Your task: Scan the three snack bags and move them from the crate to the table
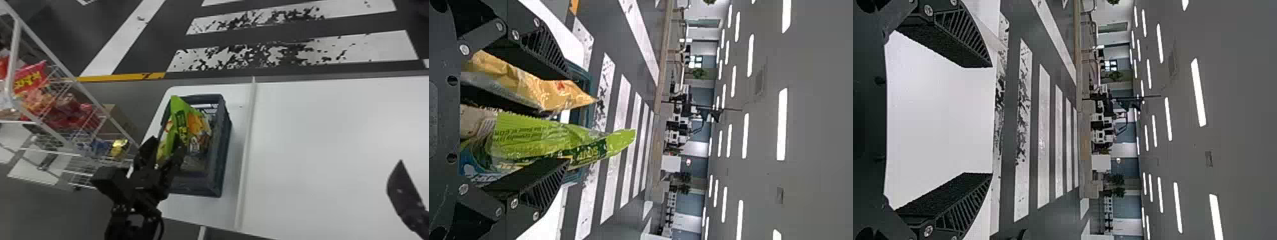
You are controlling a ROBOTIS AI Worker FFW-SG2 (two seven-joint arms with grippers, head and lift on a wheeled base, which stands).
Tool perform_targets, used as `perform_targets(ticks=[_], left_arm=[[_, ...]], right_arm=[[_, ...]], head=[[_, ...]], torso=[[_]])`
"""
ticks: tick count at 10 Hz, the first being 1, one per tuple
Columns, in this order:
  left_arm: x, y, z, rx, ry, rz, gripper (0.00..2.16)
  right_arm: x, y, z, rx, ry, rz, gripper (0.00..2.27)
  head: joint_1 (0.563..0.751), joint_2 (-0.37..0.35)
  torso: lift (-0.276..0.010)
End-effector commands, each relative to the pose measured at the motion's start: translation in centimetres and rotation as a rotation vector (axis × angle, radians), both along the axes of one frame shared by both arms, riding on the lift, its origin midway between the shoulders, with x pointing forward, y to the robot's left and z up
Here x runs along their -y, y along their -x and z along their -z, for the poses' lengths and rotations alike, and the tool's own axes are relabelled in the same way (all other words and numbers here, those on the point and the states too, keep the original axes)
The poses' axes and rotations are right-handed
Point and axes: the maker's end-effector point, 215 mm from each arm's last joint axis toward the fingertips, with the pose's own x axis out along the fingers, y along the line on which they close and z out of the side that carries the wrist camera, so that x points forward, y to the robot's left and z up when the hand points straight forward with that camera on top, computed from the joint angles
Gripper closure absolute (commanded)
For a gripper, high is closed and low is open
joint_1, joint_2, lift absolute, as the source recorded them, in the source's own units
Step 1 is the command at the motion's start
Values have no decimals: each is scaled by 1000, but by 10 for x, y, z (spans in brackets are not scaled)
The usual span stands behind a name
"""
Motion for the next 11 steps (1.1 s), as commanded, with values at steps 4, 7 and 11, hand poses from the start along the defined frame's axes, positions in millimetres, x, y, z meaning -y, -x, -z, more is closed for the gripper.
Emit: perform_targets(ticks=[4, 7, 11], left_arm=[[15, -5, 26, -86, 41, 34, 1889], [28, -5, -11, -25, 45, 54, 1892], [73, 1, -117, 96, 30, 142, 1892]], right_arm=[[-3, -2, -2, 4, -5, -4, 110], [-4, -2, -2, 5, -7, -6, 110], [-4, -6, -6, 18, -9, 2, 110]], head=[[695, 307], [695, 301], [695, 257]], torso=[[-62], [-62], [-62]])
